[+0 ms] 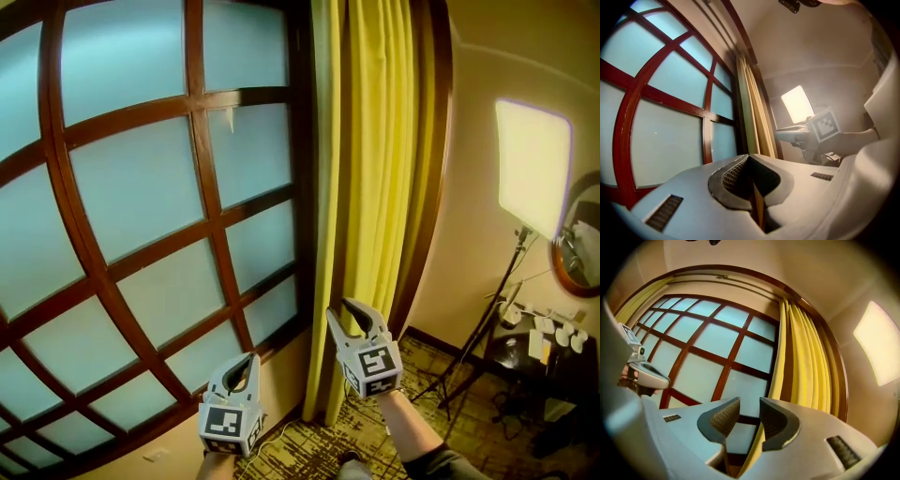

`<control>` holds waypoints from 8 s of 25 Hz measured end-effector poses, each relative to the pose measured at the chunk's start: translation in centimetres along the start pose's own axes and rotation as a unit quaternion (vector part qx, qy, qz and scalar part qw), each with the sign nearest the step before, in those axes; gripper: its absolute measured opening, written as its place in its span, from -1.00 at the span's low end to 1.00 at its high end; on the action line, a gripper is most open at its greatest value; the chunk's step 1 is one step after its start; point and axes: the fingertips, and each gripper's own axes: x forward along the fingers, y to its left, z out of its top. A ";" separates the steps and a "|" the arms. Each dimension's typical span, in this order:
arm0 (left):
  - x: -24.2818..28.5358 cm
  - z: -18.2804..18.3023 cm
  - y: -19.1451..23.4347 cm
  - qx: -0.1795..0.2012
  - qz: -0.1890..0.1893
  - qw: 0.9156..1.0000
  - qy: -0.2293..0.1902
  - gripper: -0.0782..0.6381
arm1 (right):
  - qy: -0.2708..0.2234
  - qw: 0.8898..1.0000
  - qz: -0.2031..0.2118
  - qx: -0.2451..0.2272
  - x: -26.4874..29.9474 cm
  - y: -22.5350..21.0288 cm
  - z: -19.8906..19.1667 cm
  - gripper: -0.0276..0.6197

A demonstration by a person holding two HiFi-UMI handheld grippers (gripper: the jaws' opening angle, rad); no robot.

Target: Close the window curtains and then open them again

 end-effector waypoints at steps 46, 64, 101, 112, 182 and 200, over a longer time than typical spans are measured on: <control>18.0 13.3 2.4 0.059 0.208 0.974 -0.072 -0.78 | -0.288 0.955 -0.045 -0.044 24.0 -18.6 27.1 -0.84; 10.9 10.2 7.2 0.045 0.280 0.958 -0.040 -0.78 | -0.366 0.909 0.096 -0.178 22.1 -4.9 32.3 -0.86; -25.3 9.4 20.1 0.003 0.496 0.868 -0.032 -0.78 | -0.512 0.724 0.307 -0.345 1.8 42.8 47.7 -0.87; -31.1 7.9 19.5 0.006 0.496 0.868 -0.012 -0.78 | -0.509 0.747 0.268 -0.332 -0.6 44.0 49.9 -0.87; -68.8 9.9 35.3 -0.010 0.546 0.836 -0.049 -0.78 | -0.532 0.707 0.291 -0.364 -13.6 81.5 62.7 -0.87; -69.1 6.2 32.4 -0.028 0.517 0.856 -0.013 -0.78 | -0.485 0.760 0.273 -0.337 -12.6 78.4 59.5 -0.85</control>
